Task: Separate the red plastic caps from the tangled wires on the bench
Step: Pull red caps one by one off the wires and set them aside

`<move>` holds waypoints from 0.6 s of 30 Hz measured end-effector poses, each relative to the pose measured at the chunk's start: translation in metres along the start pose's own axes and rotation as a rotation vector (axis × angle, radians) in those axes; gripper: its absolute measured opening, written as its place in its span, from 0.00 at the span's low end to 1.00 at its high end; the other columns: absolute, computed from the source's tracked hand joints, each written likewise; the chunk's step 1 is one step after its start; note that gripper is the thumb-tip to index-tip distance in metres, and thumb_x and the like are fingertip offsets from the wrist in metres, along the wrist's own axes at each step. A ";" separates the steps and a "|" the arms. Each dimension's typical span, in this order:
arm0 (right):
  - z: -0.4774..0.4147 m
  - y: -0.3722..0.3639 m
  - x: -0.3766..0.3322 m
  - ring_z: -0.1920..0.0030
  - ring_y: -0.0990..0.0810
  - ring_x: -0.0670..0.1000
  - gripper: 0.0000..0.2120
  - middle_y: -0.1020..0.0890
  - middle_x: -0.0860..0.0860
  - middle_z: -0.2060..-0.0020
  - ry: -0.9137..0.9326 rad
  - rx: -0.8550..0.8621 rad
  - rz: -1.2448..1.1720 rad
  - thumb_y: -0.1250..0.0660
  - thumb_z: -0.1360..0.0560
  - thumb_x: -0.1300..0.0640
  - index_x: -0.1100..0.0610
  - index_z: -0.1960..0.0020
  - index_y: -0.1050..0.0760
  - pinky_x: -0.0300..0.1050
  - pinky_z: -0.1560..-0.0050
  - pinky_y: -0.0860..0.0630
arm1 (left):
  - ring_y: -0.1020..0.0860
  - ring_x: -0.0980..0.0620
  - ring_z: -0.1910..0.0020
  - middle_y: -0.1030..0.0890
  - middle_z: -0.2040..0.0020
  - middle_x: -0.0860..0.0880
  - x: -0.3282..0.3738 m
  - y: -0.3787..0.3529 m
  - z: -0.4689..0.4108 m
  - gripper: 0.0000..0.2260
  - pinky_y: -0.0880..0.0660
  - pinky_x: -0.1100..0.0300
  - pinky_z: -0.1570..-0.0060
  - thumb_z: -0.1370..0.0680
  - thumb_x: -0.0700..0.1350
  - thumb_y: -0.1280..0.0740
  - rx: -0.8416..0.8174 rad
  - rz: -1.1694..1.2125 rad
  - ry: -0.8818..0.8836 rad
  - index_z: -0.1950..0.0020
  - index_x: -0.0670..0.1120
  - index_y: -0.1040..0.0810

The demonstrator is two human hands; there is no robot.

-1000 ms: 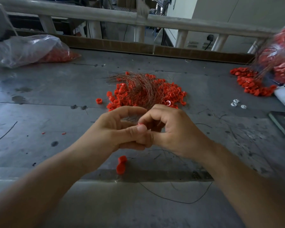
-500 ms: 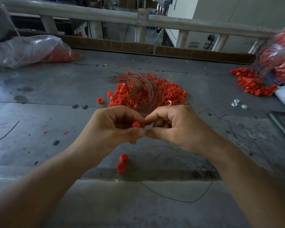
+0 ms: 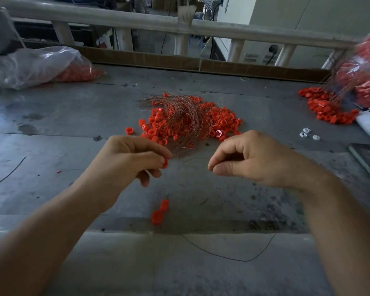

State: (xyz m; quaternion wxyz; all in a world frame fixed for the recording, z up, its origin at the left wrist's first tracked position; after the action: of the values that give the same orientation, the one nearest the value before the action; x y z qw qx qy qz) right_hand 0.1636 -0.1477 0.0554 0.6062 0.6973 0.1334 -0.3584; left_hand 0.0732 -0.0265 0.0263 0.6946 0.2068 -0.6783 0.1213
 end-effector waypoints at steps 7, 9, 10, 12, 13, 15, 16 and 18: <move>0.000 -0.031 0.017 0.63 0.23 0.34 0.04 0.20 0.39 0.67 -0.107 -0.205 0.178 0.27 0.32 0.53 0.48 0.59 0.21 0.25 0.64 0.30 | 0.22 0.63 0.68 0.18 0.66 0.59 -0.011 -0.027 0.005 0.10 0.28 0.72 0.66 0.34 0.43 0.26 -0.239 -0.518 -0.006 0.64 0.59 0.19; 0.000 -0.033 0.019 0.64 0.24 0.33 0.07 0.21 0.38 0.69 -0.128 -0.213 0.179 0.26 0.34 0.48 0.48 0.59 0.21 0.24 0.66 0.31 | 0.25 0.64 0.69 0.19 0.67 0.62 -0.013 -0.031 0.006 0.08 0.30 0.72 0.66 0.34 0.46 0.26 -0.284 -0.578 -0.004 0.65 0.60 0.19; 0.001 -0.032 0.018 0.64 0.24 0.33 0.09 0.21 0.36 0.69 -0.134 -0.212 0.170 0.26 0.36 0.46 0.48 0.59 0.21 0.24 0.66 0.31 | 0.25 0.64 0.69 0.20 0.67 0.62 -0.014 -0.032 0.006 0.07 0.30 0.72 0.66 0.34 0.47 0.26 -0.294 -0.587 -0.001 0.66 0.60 0.19; 0.000 -0.032 0.016 0.65 0.24 0.33 0.14 0.21 0.34 0.67 -0.131 -0.208 0.137 0.27 0.39 0.40 0.48 0.60 0.21 0.25 0.67 0.31 | 0.25 0.64 0.69 0.20 0.67 0.61 -0.013 -0.031 0.005 0.05 0.31 0.73 0.66 0.34 0.50 0.28 -0.273 -0.572 -0.013 0.69 0.60 0.20; 0.000 -0.032 0.014 0.65 0.23 0.34 0.17 0.21 0.35 0.67 -0.125 -0.198 0.121 0.30 0.41 0.38 0.48 0.60 0.21 0.25 0.68 0.31 | 0.25 0.64 0.69 0.19 0.67 0.61 -0.012 -0.029 0.004 0.03 0.31 0.72 0.66 0.34 0.54 0.29 -0.260 -0.549 -0.014 0.68 0.59 0.20; -0.002 -0.027 0.009 0.64 0.23 0.34 0.20 0.20 0.41 0.68 -0.098 -0.143 0.109 0.33 0.43 0.35 0.48 0.60 0.21 0.25 0.67 0.31 | 0.24 0.62 0.69 0.19 0.66 0.59 -0.011 -0.027 0.003 0.11 0.29 0.69 0.67 0.40 0.63 0.34 -0.245 -0.517 -0.033 0.65 0.60 0.20; -0.004 -0.024 0.005 0.64 0.24 0.35 0.20 0.21 0.43 0.67 -0.074 -0.097 0.109 0.34 0.43 0.35 0.49 0.60 0.21 0.25 0.66 0.30 | 0.23 0.60 0.68 0.19 0.66 0.58 -0.012 -0.025 0.002 0.15 0.27 0.66 0.65 0.43 0.65 0.36 -0.230 -0.511 -0.037 0.64 0.60 0.20; -0.006 -0.015 -0.003 0.62 0.25 0.34 0.20 0.22 0.42 0.66 -0.019 0.009 0.110 0.35 0.40 0.37 0.50 0.57 0.20 0.25 0.62 0.30 | 0.23 0.58 0.67 0.19 0.65 0.58 -0.009 -0.016 -0.001 0.12 0.25 0.59 0.61 0.40 0.62 0.33 -0.134 -0.531 -0.054 0.64 0.57 0.19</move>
State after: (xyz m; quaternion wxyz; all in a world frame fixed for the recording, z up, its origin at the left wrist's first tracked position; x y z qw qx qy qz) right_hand 0.1545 -0.1381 0.0461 0.6230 0.7029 0.0878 -0.3317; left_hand 0.0807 -0.0388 0.0153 0.6959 0.3340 -0.6251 -0.1159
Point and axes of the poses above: each hand's wrist, its own z-axis away from the middle knuckle, its own y-axis out of the back of the hand, x = y × z, the point moved 10 cm from there along -z, towards the middle knuckle
